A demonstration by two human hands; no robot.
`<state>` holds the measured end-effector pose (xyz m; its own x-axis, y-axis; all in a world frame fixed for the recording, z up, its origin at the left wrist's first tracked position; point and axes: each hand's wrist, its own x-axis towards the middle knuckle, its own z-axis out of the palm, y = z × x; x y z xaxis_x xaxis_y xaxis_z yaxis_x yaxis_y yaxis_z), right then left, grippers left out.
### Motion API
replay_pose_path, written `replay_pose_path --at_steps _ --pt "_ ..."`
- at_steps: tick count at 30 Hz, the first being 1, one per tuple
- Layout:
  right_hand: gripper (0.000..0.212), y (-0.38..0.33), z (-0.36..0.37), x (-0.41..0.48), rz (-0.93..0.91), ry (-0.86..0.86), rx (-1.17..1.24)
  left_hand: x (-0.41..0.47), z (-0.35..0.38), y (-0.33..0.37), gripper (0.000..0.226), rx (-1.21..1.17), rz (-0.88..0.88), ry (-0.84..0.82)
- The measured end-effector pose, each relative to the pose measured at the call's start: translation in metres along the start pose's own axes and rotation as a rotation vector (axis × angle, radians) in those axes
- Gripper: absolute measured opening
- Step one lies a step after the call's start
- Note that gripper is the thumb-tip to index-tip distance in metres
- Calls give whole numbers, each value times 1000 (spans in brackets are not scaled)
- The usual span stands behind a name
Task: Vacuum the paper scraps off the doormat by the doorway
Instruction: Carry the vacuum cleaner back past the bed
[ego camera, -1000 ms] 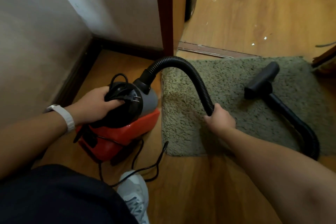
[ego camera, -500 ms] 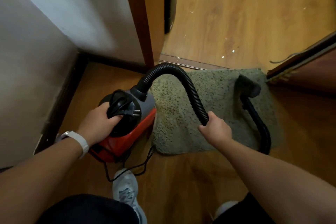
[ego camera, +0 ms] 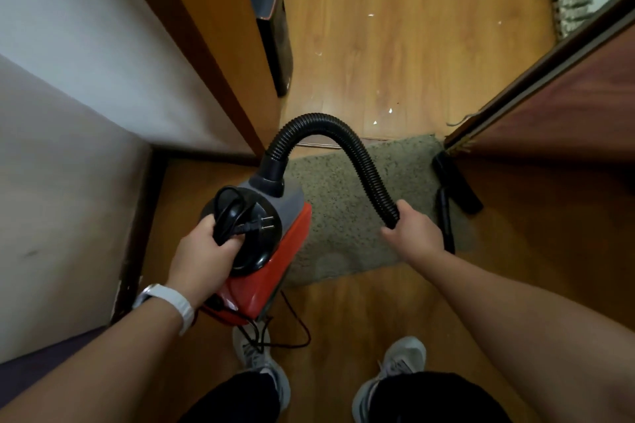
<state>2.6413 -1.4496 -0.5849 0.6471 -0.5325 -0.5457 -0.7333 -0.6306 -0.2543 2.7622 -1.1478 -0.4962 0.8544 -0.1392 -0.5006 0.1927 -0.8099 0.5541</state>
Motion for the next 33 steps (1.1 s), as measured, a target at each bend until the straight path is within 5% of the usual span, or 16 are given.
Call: replay_pose_path --at_steps 10,21,33 --pt "26 26 -117 -74 37 18 69 -80 -27 87 6 -32 43 -69" --pt "21 49 -261 -185 188 330 228 -151 -84 194 7 -50 266 -180" --pt "27 49 -335 -342 431 547 552 -210 -118 302 13 6 555 -324"
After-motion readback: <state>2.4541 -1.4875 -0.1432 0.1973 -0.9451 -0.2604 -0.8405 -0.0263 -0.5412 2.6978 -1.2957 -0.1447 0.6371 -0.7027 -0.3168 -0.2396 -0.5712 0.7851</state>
